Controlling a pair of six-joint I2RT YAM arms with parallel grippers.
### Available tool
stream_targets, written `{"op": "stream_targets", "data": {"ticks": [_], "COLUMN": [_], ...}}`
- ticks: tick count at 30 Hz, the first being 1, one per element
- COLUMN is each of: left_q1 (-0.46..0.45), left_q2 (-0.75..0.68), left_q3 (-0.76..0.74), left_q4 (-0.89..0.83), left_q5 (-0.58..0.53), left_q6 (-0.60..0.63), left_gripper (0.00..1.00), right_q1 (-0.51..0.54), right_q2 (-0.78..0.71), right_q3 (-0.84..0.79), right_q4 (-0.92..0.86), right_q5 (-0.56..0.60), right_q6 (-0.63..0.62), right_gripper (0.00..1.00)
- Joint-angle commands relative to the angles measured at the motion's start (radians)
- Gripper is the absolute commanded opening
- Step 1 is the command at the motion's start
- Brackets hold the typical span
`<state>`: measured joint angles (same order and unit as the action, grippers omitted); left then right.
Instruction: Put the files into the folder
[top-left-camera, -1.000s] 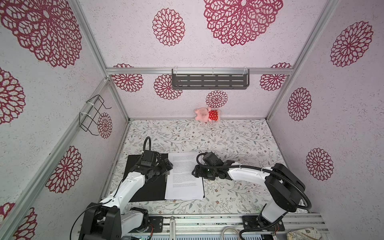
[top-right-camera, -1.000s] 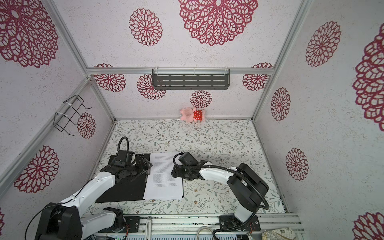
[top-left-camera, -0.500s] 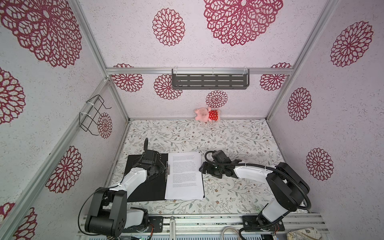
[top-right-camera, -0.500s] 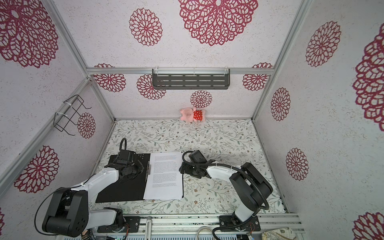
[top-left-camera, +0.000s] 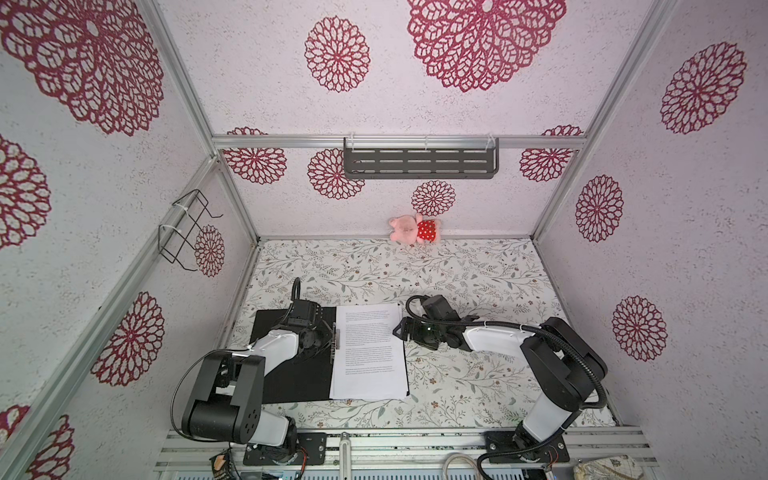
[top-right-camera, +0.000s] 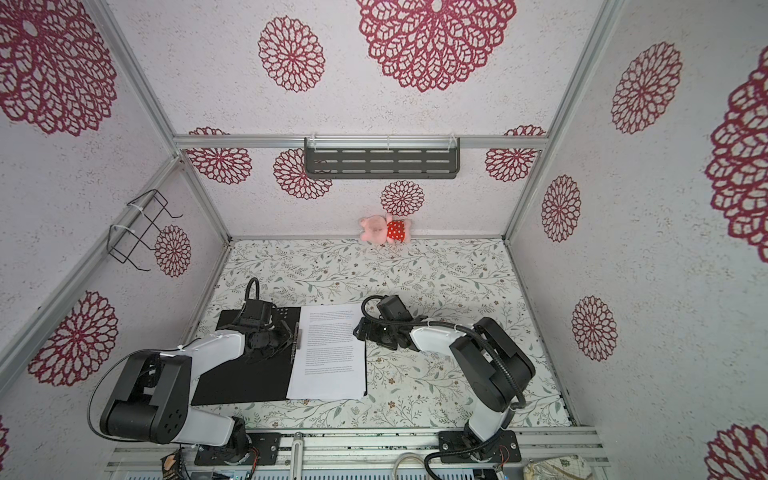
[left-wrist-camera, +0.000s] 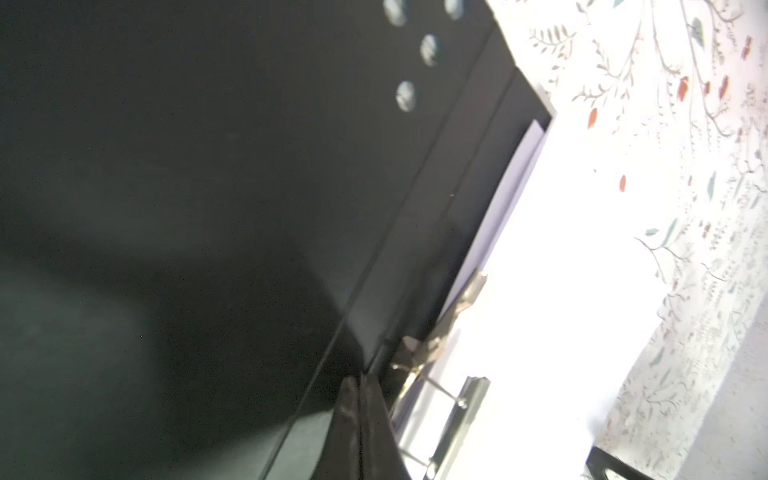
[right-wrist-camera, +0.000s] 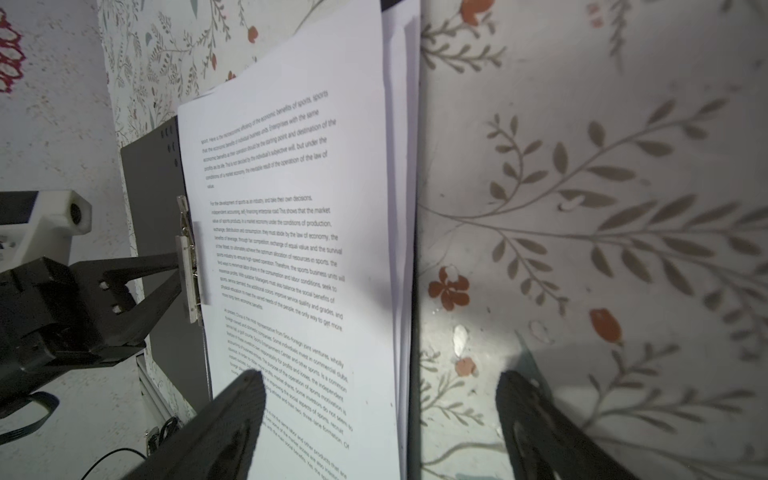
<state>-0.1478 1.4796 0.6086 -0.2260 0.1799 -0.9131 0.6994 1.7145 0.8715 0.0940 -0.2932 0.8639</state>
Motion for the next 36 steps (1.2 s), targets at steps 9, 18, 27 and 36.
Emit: {"op": "stream_targets", "data": {"ticks": [9, 18, 27, 36], "left_q1": [-0.12, -0.269, -0.404, -0.48], "left_q2": [0.131, 0.261, 0.38, 0.423], "left_q3": [0.003, 0.081, 0.224, 0.322], "left_q4": [0.08, 0.186, 0.218, 0.215], "left_q5": [0.045, 0.051, 0.026, -0.013], "left_q6": [-0.057, -0.162, -0.236, -0.31], "left_gripper": [0.0, 0.0, 0.0, 0.0], "right_q1": [-0.082, -0.199, -0.35, -0.453], "right_q2": [0.039, 0.006, -0.033, 0.006], "right_q3": [-0.006, -0.045, -0.046, 0.002], "right_q4": [0.02, -0.002, -0.079, -0.124], "right_q5": [-0.02, -0.024, -0.038, -0.075], "right_q6": [-0.006, -0.058, -0.167, -0.233], "right_gripper": [0.9, 0.89, 0.89, 0.89]}}
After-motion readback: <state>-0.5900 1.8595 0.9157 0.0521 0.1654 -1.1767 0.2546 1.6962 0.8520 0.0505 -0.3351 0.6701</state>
